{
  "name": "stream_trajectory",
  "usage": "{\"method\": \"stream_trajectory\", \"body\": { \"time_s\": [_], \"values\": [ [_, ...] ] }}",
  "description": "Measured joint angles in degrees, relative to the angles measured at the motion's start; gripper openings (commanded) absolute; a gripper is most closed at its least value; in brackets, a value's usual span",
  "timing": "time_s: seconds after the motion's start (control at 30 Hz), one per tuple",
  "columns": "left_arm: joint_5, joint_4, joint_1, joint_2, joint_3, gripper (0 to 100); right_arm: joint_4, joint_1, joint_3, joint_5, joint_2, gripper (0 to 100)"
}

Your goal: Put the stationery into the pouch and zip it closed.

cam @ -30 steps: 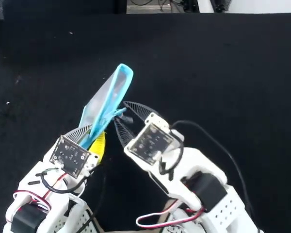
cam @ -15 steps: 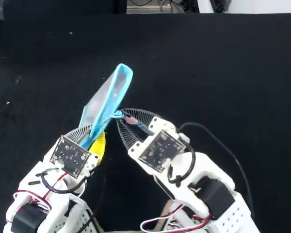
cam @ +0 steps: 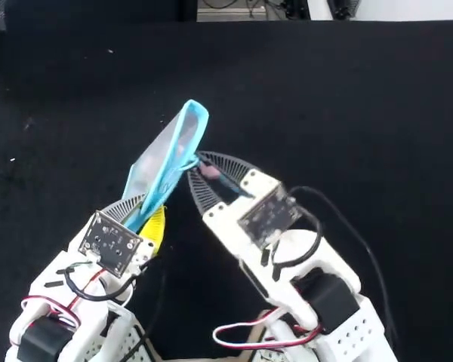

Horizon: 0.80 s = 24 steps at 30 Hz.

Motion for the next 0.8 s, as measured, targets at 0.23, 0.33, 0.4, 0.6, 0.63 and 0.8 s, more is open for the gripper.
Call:
{"method": "stream_trajectory", "body": {
  "time_s": [0.23, 0.33, 0.4, 0.6, 0.63, 0.8],
  "values": [
    [0.0, 0.0, 0.2, 0.0, 0.0, 3, -3.3, 4.2, 0.6, -2.0, -0.2, 1.1],
    [0.0, 0.0, 0.1, 0.0, 0.0, 3, -5.6, 6.3, 0.5, -1.9, -0.1, 1.1],
    [0.0, 0.0, 0.1, 0.0, 0.0, 3, -6.7, 7.7, 0.5, -2.0, 0.0, 1.1],
    [0.0, 0.1, 0.1, 0.0, 0.0, 3, -3.1, 7.8, 0.4, -2.0, 0.0, 7.0],
    [0.0, 0.1, 0.1, 0.0, 0.0, 3, -0.1, 6.2, 0.0, -1.6, 0.0, 11.1],
    [0.0, 0.1, 0.1, 0.0, 0.0, 3, 16.9, -4.7, -4.3, 1.1, 0.0, 24.3]
  ]
}}
